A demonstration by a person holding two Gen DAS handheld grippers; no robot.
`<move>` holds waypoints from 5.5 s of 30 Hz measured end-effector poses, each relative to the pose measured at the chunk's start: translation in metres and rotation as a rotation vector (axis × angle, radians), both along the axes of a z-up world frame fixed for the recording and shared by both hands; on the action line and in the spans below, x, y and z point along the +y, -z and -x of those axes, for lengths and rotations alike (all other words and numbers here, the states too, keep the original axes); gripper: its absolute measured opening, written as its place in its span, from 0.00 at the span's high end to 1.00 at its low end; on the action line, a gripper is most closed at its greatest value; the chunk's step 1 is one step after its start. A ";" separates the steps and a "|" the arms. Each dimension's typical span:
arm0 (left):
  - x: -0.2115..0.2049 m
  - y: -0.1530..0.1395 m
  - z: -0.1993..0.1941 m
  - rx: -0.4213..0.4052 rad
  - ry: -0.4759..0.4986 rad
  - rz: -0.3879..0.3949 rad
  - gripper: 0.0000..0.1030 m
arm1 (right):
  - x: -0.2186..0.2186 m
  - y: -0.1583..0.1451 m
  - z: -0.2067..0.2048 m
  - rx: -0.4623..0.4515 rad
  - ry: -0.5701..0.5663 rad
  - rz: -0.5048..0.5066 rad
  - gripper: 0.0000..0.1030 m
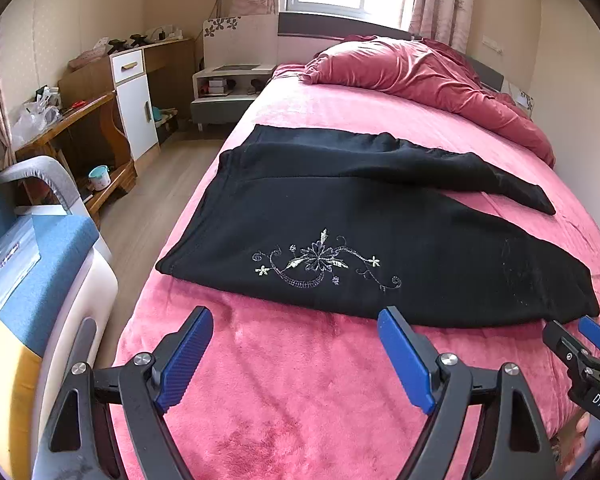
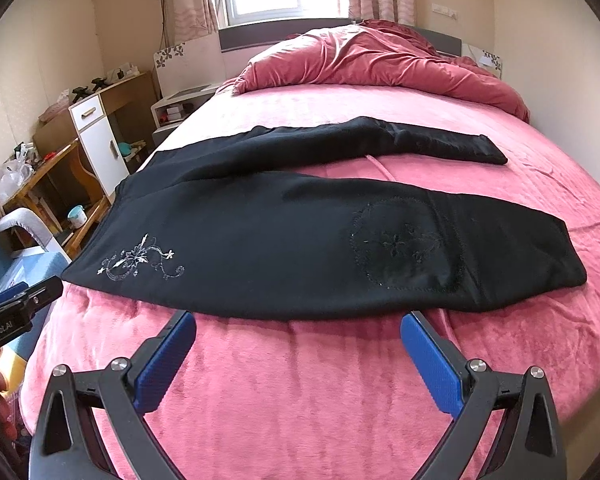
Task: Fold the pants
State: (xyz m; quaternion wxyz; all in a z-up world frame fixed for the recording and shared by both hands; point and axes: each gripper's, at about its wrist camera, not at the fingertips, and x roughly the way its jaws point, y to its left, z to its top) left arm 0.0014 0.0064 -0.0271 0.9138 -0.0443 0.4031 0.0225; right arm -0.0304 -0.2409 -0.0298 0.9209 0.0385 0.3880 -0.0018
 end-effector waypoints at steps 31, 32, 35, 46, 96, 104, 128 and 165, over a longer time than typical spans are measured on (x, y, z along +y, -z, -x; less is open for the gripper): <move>0.048 0.032 -0.042 0.125 -0.037 0.175 0.01 | -0.123 0.032 0.003 0.104 0.296 -0.350 0.03; 0.053 0.033 -0.047 0.132 -0.049 0.162 0.01 | -0.136 0.035 0.006 0.103 0.328 -0.373 0.07; 0.065 0.041 -0.058 0.152 -0.076 0.151 0.03 | -0.180 0.045 0.016 0.091 0.442 -0.432 0.12; 0.108 0.077 -0.090 0.228 -0.178 0.257 0.35 | -0.303 0.075 0.003 0.063 0.735 -0.553 0.26; 0.143 0.035 -0.009 0.070 -0.181 0.426 0.94 | -0.328 0.047 0.024 0.111 0.644 -0.307 0.85; 0.157 0.047 0.024 0.145 -0.227 0.384 1.00 | -0.332 0.063 0.064 0.150 0.696 -0.303 0.90; 0.174 0.005 -0.098 0.156 -0.161 0.281 0.55 | -0.232 0.007 -0.013 0.166 0.371 -0.030 0.35; 0.148 0.085 -0.382 0.357 -0.087 0.200 0.51 | -0.078 0.040 -0.216 0.223 -0.023 -0.218 0.31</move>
